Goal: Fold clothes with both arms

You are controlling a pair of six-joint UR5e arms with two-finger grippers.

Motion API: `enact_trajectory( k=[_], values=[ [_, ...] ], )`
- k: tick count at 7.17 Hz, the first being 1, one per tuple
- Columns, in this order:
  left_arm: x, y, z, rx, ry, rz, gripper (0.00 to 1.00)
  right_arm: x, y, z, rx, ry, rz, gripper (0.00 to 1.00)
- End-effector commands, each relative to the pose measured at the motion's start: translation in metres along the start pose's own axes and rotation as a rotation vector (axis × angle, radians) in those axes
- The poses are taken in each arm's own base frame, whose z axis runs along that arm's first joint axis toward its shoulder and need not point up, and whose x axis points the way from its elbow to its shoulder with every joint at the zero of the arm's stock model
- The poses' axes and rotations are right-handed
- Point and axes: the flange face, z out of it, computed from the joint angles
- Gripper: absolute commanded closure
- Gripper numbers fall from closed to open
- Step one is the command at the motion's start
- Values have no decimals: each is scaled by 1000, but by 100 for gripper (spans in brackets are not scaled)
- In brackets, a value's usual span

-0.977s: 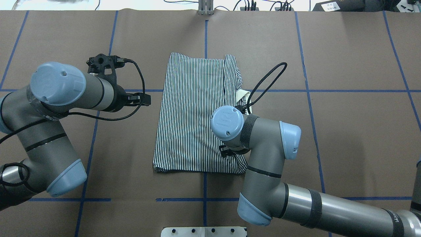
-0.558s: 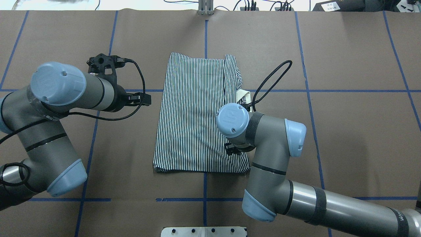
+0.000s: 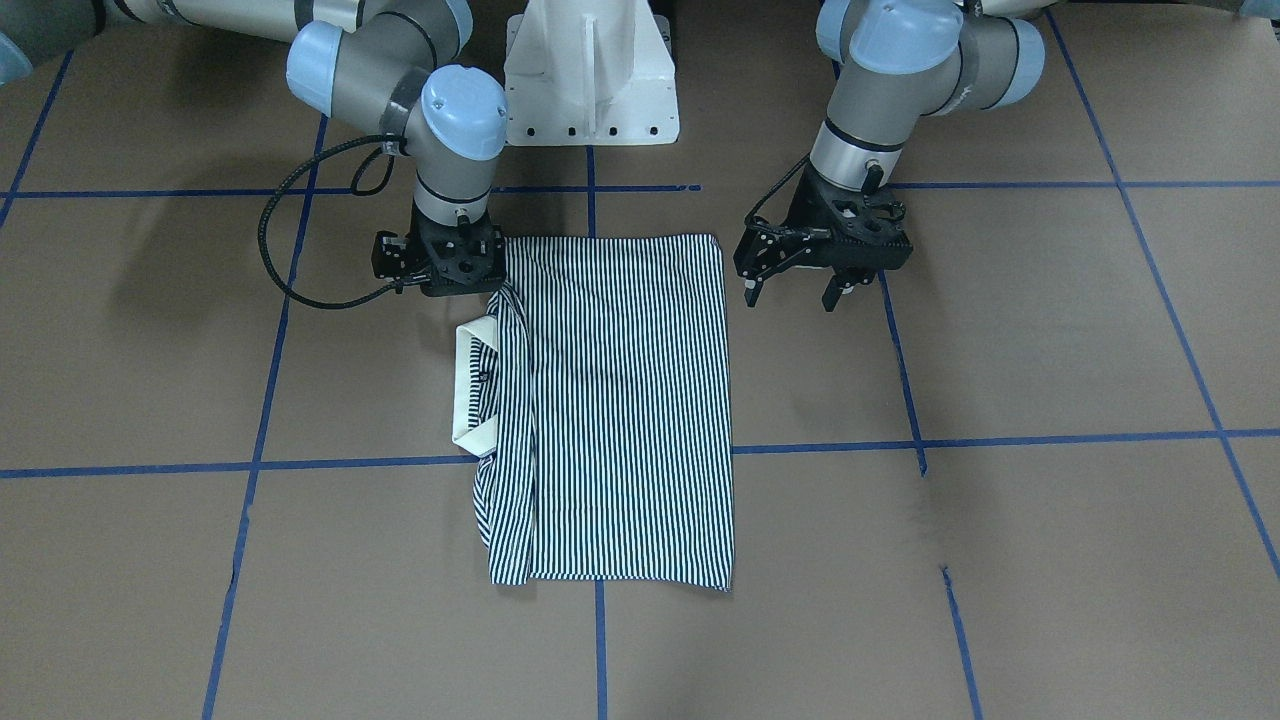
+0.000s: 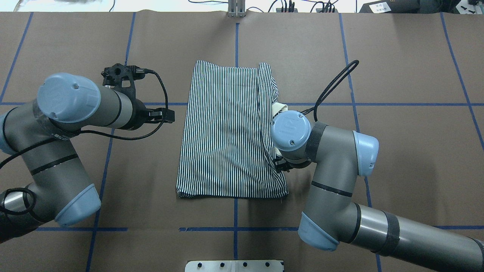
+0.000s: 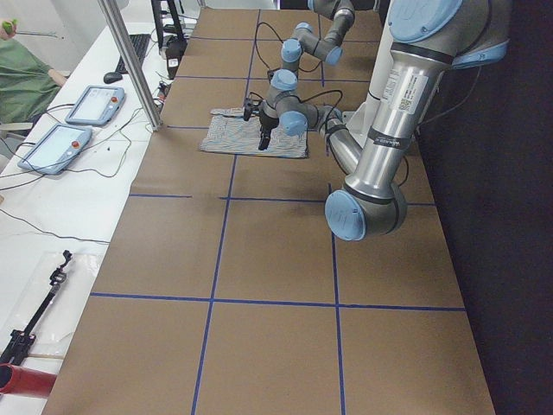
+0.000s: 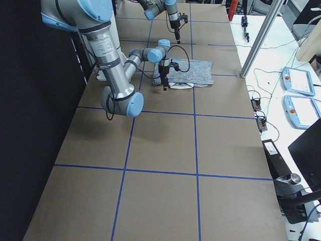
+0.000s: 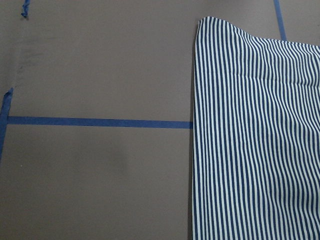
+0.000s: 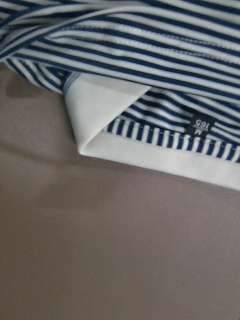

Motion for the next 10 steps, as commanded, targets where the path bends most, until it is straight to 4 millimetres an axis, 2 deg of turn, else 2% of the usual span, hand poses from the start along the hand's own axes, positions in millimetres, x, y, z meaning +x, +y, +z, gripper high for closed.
enact_trajectory(
  k=[1,2,3,7,10],
  values=[
    [0,0,-1,0,0,3,0,-25,-24,-25,29,-30,-14,0],
    [-1,1,0,-1,-1,3,0,-52,-45,-24,21,-17,-13,0],
    [-2,0,-1,1,-2,2,0,-71,-60,-22,10,1,-9,0],
    [-2,1,1,-3,-4,2,0,-68,-57,-5,-12,25,-25,0],
    [-2,1,1,-3,-2,2,0,-59,-54,8,-30,48,-20,0]
  ],
)
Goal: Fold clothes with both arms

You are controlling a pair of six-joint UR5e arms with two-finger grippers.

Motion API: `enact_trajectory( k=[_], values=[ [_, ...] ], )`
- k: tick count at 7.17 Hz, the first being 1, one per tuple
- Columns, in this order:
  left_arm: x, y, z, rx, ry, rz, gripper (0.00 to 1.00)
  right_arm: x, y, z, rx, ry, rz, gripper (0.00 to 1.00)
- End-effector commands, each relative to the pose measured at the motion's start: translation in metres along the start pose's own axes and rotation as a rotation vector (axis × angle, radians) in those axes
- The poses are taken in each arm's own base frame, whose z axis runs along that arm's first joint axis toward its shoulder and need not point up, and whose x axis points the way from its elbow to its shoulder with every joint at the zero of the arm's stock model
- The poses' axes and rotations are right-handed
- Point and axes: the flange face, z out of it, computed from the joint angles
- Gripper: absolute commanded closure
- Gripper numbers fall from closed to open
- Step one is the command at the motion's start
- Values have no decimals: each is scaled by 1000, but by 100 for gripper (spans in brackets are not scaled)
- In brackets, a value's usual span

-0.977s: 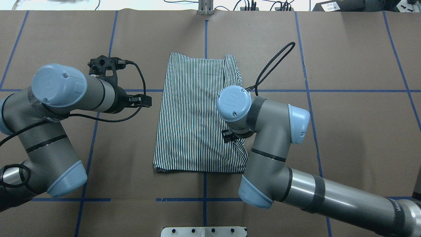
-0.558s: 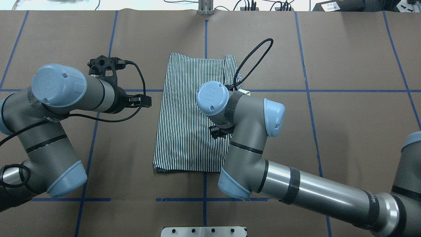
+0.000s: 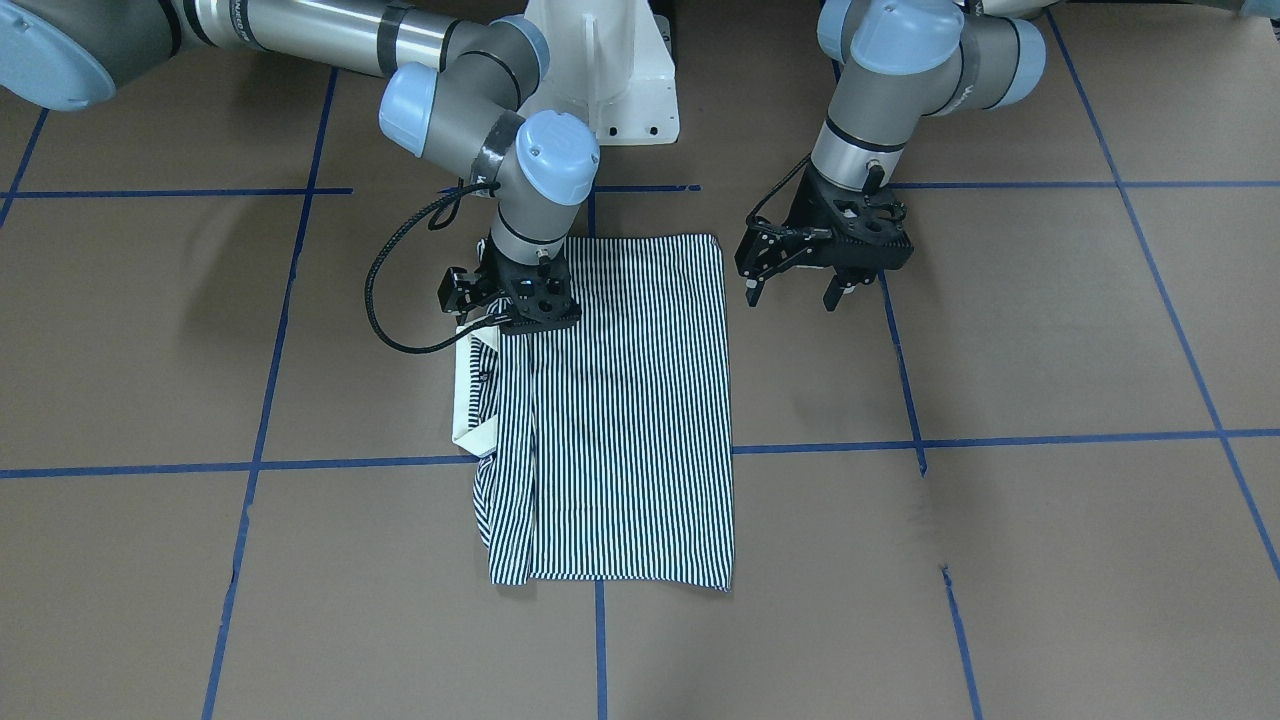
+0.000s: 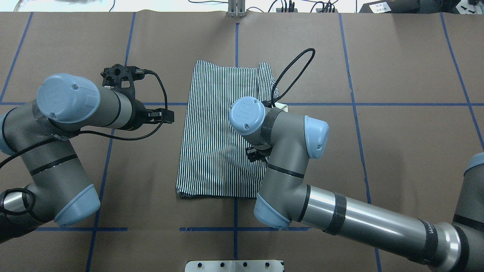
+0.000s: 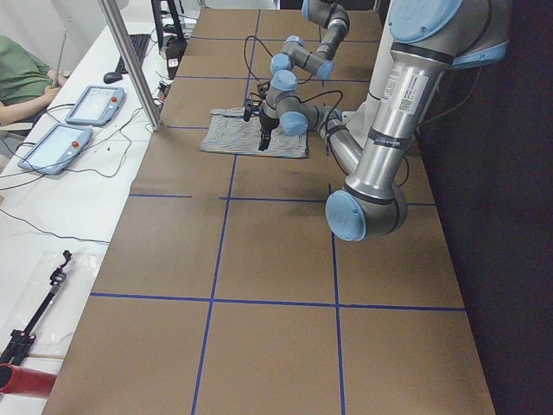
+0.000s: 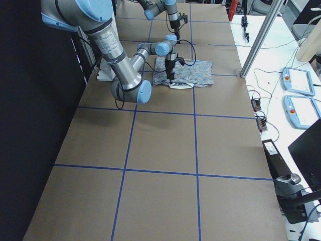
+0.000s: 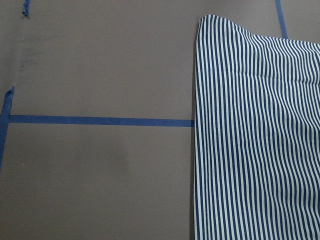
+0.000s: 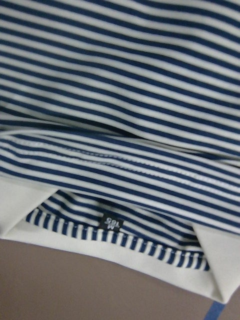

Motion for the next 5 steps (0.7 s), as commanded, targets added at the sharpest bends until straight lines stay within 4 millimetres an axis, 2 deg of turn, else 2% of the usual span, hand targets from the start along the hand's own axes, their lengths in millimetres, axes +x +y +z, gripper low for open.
enact_trajectory(
  k=[1,5],
  values=[
    [0,0,0,-1,0,0,0,7,0,6,-5,11,5,0],
    [2,0,0,-1,2,0,0,47,-9,2,-3,24,7,0]
  ],
)
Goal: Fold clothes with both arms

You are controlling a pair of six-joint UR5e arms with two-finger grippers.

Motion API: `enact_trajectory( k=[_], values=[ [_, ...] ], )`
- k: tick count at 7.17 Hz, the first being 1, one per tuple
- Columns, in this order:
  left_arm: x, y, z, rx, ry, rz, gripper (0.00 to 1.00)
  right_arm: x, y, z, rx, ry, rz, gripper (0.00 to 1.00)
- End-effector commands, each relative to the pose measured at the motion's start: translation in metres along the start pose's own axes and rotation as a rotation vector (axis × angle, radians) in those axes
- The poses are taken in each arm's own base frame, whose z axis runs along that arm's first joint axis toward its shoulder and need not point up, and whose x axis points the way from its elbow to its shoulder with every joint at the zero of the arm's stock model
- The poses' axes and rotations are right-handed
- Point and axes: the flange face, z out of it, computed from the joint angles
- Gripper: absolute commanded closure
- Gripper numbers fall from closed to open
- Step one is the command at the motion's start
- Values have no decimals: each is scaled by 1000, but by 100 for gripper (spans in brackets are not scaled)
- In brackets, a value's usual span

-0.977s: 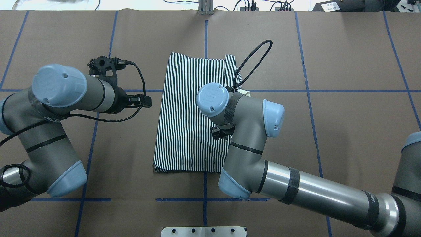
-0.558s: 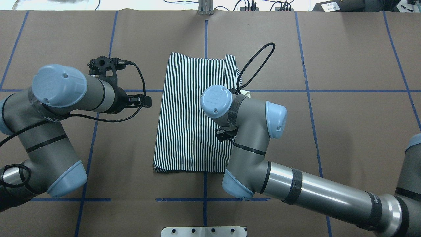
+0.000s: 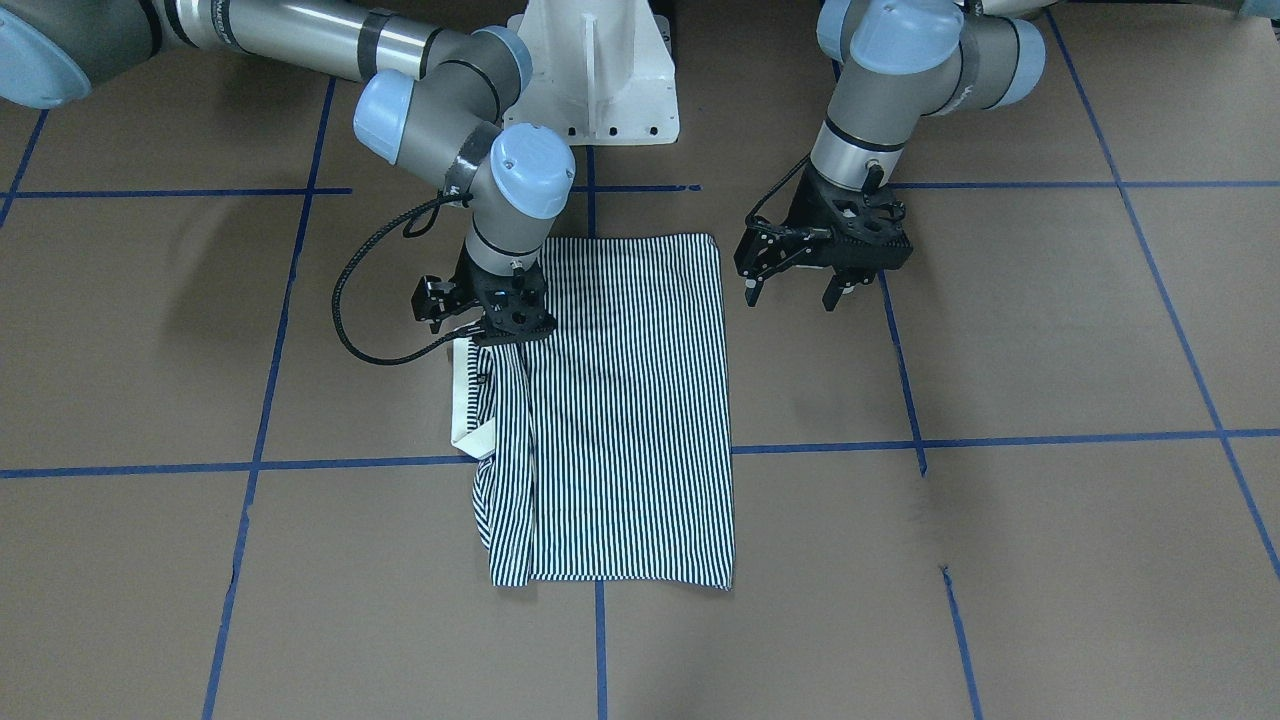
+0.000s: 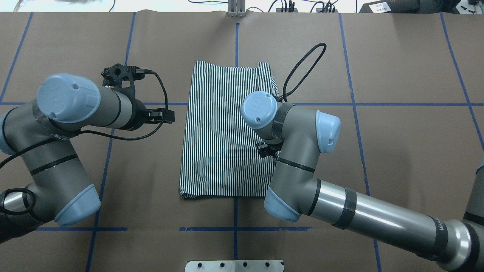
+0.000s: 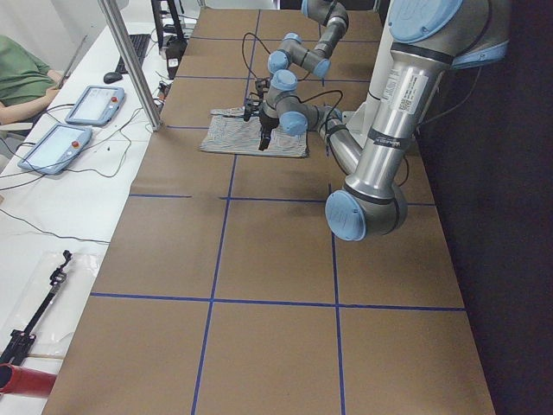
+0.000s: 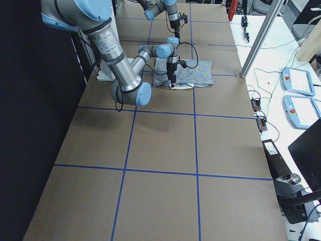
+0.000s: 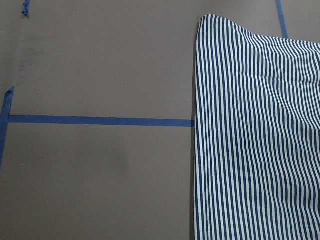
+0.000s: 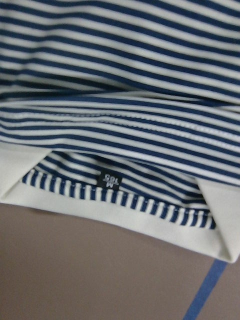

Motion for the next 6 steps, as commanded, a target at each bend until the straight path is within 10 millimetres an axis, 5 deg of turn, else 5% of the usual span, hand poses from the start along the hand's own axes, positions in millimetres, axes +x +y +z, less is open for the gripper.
enact_trajectory(
  k=[1,4,6],
  values=[
    [1,0,0,0,1,0,0,21,2,4,-1,8,-6,0],
    [2,2,0,-2,3,-5,0,44,1,15,-5,29,-12,0],
    [3,3,-1,-7,7,-4,0,33,-15,-15,36,-12,-9,0]
  ],
)
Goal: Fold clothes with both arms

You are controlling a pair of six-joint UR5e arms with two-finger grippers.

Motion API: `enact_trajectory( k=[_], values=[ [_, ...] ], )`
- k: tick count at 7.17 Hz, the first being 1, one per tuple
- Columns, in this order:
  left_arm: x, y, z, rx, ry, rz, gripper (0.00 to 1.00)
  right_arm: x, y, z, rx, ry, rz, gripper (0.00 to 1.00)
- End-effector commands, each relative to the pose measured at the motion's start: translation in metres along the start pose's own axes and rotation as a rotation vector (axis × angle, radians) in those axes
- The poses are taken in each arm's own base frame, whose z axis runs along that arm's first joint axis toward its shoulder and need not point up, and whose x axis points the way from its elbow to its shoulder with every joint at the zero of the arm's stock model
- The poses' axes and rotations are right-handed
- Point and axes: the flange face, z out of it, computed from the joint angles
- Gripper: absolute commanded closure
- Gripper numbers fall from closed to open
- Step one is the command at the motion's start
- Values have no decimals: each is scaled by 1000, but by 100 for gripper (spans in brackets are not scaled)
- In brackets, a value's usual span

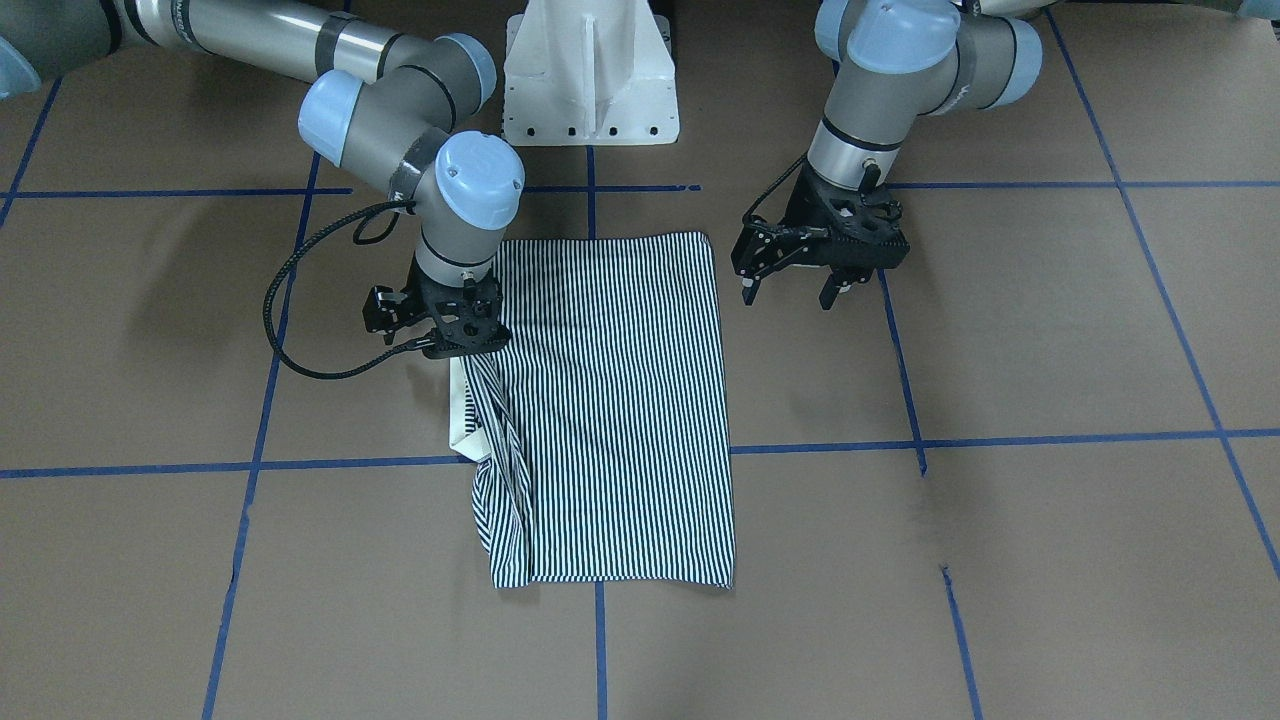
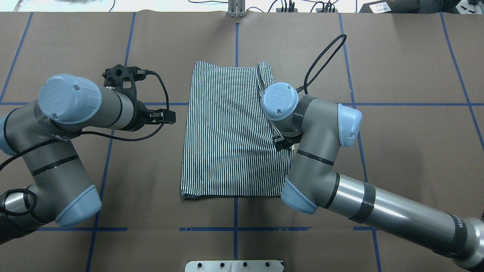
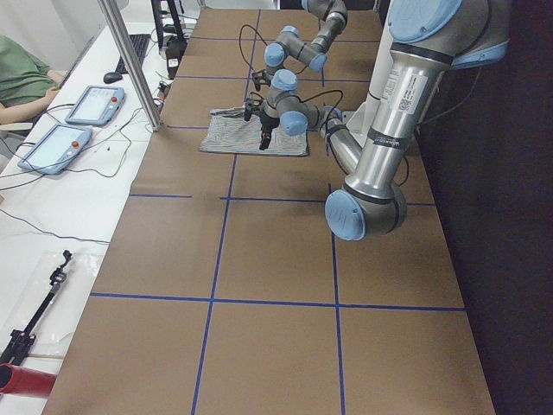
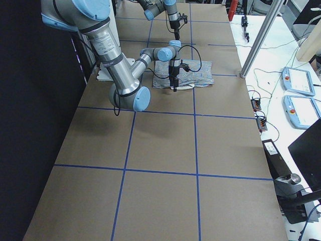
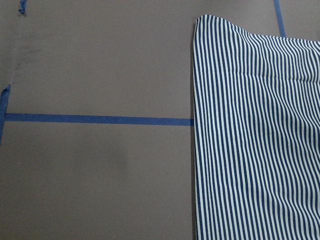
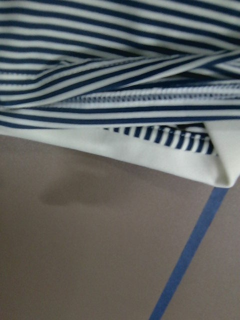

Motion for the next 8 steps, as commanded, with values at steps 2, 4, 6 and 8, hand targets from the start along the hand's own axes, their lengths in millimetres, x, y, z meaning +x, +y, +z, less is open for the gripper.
enact_trajectory(
  k=[2,4,6,8],
  values=[
    [1,1,-5,-7,12,5,0,-18,-52,-51,63,-40,5,0],
    [0,1,-4,-9,6,7,0,-34,-96,-33,104,-66,11,0],
    [-1,1,-2,-11,2,9,0,-30,-109,-31,102,-50,-11,0],
    [-2,1,0,-12,1,8,0,-18,-111,-19,93,-29,-25,0]
  ],
)
